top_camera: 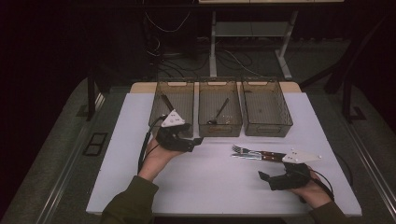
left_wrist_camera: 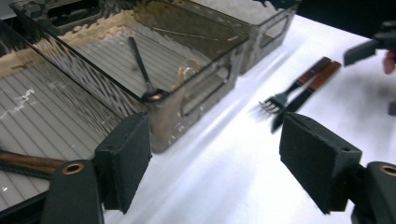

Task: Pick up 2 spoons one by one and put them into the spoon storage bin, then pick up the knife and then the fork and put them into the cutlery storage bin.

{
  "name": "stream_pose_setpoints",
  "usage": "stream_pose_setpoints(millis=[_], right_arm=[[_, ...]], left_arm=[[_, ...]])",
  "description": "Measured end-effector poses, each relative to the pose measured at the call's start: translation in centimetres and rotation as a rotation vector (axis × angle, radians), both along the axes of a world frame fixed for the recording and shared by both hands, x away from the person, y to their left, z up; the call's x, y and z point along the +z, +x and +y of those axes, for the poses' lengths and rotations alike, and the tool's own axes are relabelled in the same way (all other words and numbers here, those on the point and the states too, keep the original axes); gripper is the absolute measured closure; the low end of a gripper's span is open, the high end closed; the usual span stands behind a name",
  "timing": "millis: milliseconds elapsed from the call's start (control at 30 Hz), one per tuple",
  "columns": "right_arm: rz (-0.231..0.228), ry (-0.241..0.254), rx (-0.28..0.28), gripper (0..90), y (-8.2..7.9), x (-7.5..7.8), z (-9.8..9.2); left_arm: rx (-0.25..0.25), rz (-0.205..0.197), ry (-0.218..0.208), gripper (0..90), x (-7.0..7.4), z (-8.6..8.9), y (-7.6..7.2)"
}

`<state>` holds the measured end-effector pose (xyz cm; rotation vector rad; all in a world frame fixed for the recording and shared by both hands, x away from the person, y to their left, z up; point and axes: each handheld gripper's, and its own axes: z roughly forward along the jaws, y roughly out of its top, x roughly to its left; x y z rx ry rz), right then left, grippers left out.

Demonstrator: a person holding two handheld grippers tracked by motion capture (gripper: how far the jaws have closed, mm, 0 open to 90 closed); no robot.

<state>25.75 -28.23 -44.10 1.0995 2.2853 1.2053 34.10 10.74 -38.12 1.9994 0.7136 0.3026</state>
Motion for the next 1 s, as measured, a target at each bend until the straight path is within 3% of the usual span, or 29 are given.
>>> stream_pose_setpoints(millis=[133,267,400,733,1000], right_arm=[[0.0,-0.002,-0.003,3.5,0.0,0.0,0.0],[-0.008,0.006,-0.001,3.5,-0.1,0.1,-0.1],[-0.013,0.007,0.007,3.5,0.0,0.1,-0.2],[0.008,-0.001,0.031,3.5,0.2,0.2,-0.2],[0.024,0.016,0.053,3.5,0.7,1.4,-0.8]], left_arm=[[-0.02,-0.001,-0.018,21.2,-0.7,0.9,-1.3],[-0.037,-0.005,0.012,17.8,-1.6,1.7,-2.7],[-0.046,0.003,-0.007,14.4,-2.4,2.7,-3.8],[-0.061,0.02,-0.021,1.2,-4.4,4.6,-5.9],[-0.083,0.026,-0.013,0.0,-5.4,5.2,-7.1]])
